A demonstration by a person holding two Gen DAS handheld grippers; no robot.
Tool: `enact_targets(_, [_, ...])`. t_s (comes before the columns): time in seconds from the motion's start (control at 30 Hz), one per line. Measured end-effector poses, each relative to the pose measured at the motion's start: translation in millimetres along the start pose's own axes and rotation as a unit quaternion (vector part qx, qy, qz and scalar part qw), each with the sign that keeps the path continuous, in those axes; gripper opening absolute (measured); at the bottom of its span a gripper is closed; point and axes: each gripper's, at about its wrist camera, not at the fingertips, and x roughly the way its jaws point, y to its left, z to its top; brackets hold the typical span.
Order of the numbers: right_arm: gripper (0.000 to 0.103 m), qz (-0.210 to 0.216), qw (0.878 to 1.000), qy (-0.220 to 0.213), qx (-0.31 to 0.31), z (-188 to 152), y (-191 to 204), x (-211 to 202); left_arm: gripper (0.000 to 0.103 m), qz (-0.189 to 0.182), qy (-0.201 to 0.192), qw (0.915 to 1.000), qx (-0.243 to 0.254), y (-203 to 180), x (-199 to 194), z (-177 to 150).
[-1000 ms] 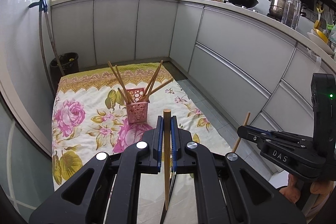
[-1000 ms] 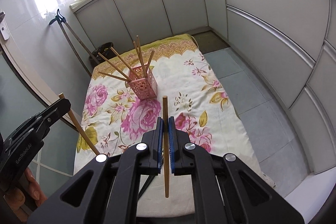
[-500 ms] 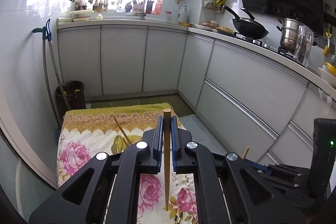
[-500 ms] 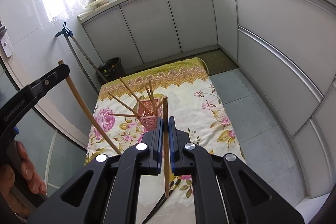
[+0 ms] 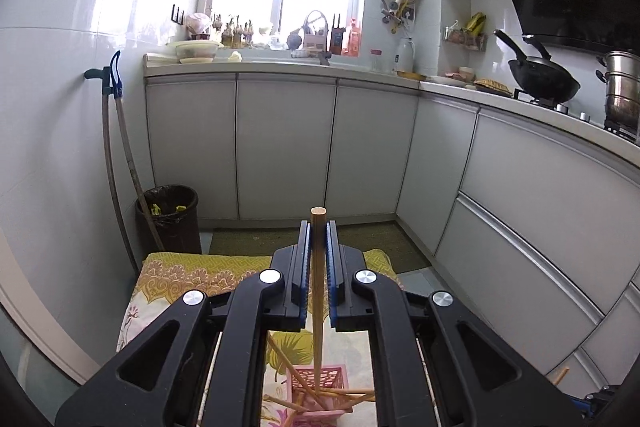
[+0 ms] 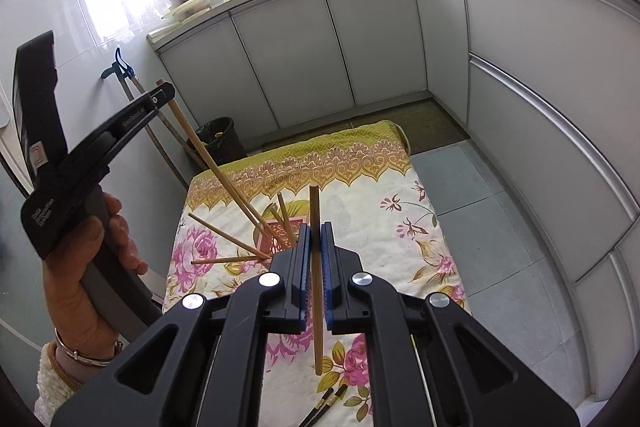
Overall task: Organize utensils
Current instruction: 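Lower the left gripper's chopstick into the pink holder and open the left gripper, then lower the right gripper's chopstick into the pink holder and open the right gripper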
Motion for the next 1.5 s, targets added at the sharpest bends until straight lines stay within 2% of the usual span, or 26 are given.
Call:
enact_targets(0.03, [0.006,0.001,1.0,0.001,0.0,0,0,3,0.008,0.006,0.009,0.9999,-0.004,2,7,-6])
enact_targets(0.1, [0.005,0.003,1.0,0.002,0.001,1,0,8,0.021,0.023,0.029,0.9993,-0.003,5,17,-19])
enact_targets(0.13, [0.006,0.004,1.0,0.003,0.001,0,0,10,0.037,0.018,0.042,0.9989,-0.006,8,21,-27])
enact_targets(0.17, [0.006,0.006,1.0,0.005,0.0,-1,1,11,0.048,0.012,0.052,0.9985,-0.011,11,21,-34])
enact_targets(0.33, [0.006,0.013,1.0,-0.001,-0.006,-2,12,7,0.051,0.002,0.026,0.9992,-0.029,27,-23,-43])
enact_targets(0.47, [0.005,0.022,1.0,-0.014,-0.007,5,27,1,0.062,0.01,-0.009,0.999,-0.042,42,-73,-40])
enact_targets(0.7, [0.005,0.029,0.997,-0.075,-0.018,36,60,-4,0.064,0.052,-0.033,0.9964,-0.059,81,-133,-62])
enact_targets(0.93, [0.005,0.014,0.992,-0.123,-0.034,65,88,30,0.064,0.07,-0.023,0.9942,-0.078,108,-143,-77])
enact_targets(1.07, [0.006,0.0,0.99,-0.137,-0.042,62,89,64,0.064,0.082,-0.013,0.9935,-0.078,113,-136,-84])
enact_targets(1.33, [0.007,-0.011,0.993,-0.115,-0.032,36,73,122,0.064,0.086,0.021,0.9922,-0.088,125,-120,-97])
enact_targets(1.4, [0.012,-0.01,0.993,-0.109,-0.033,32,71,124,0.064,0.086,0.022,0.9923,-0.086,125,-120,-97])
enact_targets(1.43, [0.022,-0.011,0.993,-0.111,-0.033,30,70,121,0.064,0.087,0.021,0.9922,-0.086,125,-121,-97])
enact_targets(1.47, [0.038,-0.01,0.993,-0.112,-0.032,29,70,118,0.064,0.086,0.022,0.9923,-0.086,124,-121,-97])
enact_targets(1.5, [0.044,-0.006,0.993,-0.114,-0.03,28,69,113,0.065,0.084,0.023,0.9926,-0.084,123,-121,-97])
